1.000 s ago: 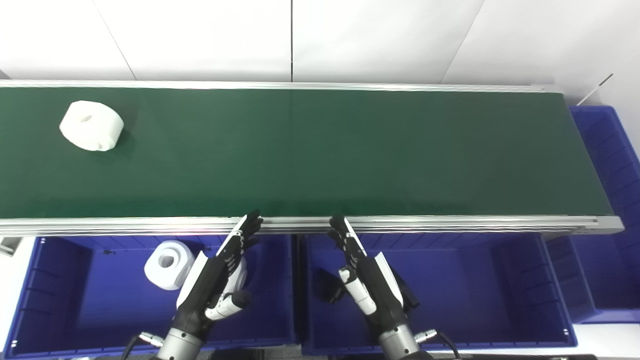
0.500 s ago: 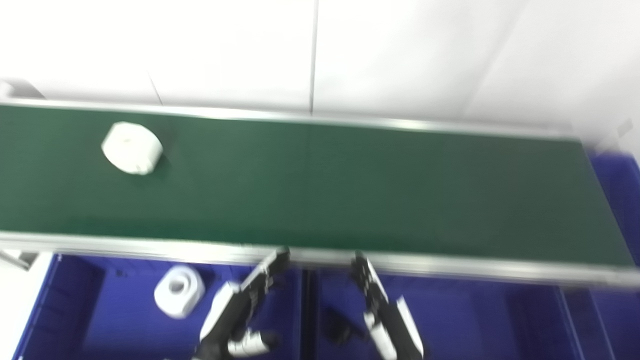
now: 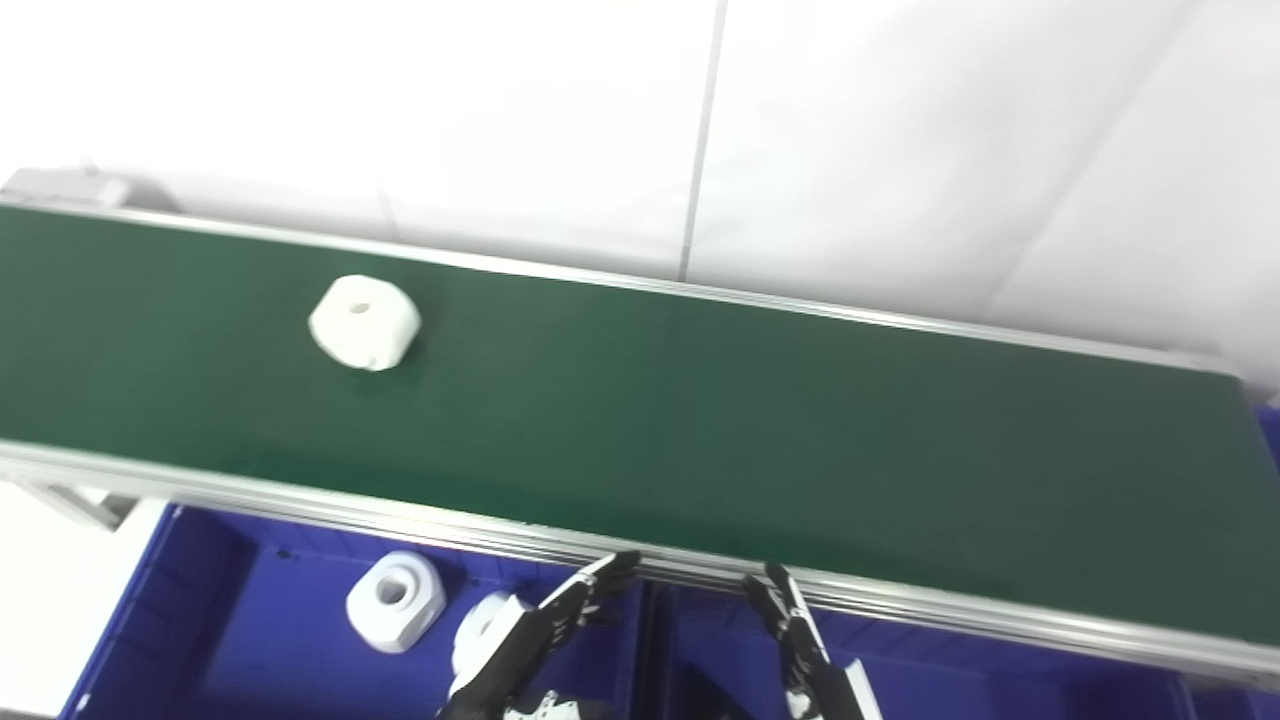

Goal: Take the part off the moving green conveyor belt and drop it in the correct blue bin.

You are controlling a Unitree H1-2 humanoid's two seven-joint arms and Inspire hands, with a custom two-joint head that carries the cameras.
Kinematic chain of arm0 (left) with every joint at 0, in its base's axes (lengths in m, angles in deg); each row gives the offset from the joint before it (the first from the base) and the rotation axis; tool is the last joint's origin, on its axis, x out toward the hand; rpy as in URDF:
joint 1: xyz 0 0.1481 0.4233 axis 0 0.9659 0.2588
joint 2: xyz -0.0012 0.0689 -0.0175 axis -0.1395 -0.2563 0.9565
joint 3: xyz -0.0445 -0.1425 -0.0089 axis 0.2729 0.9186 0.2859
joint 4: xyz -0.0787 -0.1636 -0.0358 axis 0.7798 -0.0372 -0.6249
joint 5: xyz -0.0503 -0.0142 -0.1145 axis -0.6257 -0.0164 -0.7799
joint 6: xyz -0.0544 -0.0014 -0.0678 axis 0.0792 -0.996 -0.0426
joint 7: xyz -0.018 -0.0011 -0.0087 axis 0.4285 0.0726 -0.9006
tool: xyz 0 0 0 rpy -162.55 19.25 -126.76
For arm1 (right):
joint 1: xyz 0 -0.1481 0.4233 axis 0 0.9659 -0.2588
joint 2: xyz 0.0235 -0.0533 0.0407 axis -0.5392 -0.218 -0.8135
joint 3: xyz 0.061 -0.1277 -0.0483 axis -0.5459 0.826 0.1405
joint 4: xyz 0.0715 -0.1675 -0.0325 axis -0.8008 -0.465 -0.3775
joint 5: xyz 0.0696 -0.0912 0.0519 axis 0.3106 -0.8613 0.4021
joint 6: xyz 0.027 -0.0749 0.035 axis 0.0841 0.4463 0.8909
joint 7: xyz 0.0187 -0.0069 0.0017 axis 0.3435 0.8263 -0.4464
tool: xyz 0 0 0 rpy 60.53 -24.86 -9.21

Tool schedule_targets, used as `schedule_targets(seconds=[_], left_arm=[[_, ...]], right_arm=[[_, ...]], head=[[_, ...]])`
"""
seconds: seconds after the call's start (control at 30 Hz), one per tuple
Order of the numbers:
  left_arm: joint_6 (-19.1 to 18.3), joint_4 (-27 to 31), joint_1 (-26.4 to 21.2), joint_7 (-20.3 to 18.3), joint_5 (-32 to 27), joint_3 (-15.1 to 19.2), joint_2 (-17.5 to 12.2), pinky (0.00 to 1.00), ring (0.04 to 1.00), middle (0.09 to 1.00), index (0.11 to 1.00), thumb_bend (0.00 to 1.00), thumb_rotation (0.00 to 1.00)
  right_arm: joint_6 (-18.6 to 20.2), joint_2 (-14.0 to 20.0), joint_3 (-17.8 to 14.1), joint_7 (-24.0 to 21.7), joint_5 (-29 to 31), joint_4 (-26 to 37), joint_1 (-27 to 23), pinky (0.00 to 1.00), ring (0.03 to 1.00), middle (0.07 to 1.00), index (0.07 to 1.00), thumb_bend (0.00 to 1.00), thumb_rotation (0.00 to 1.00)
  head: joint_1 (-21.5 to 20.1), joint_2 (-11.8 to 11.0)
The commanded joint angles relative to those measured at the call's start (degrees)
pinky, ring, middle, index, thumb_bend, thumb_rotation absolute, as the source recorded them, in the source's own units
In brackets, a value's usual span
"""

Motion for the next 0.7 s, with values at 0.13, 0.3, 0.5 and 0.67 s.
schedule_targets(seconds=[0.13, 0.3, 0.5, 0.67], left_arm=[[1.9, -0.6, -0.7, 1.4, 1.3, -0.6, 1.5, 0.78, 0.877, 0.897, 0.887, 1.00, 0.75], [2.0, -1.1, -1.1, 1.7, 2.1, -1.0, 2.1, 0.77, 0.871, 0.894, 0.885, 1.00, 0.75], [1.8, 1.6, -0.5, 1.3, 1.8, -1.7, 2.0, 0.78, 0.871, 0.880, 0.875, 1.00, 0.76], [0.2, 12.0, 1.9, 0.8, -2.5, -1.9, 1.8, 0.77, 0.852, 0.852, 0.843, 1.00, 0.74]], right_arm=[[-2.5, 0.2, -0.8, -0.8, 0.6, 0.0, -0.3, 1.00, 0.996, 0.996, 1.000, 0.96, 1.00], [-3.9, 1.0, -1.1, -1.9, 1.2, -1.2, -0.8, 1.00, 0.986, 0.998, 1.000, 0.93, 1.00], [-4.1, 1.4, -1.4, -3.0, 2.1, -1.3, -0.9, 1.00, 0.988, 0.997, 1.000, 0.93, 1.00], [-3.4, 1.6, -1.5, -3.4, 1.9, -0.2, -0.5, 1.00, 0.987, 0.998, 1.000, 0.93, 1.00]], head=[[0.5, -1.3], [1.4, -1.1], [1.8, -0.9], [4.9, 0.0]])
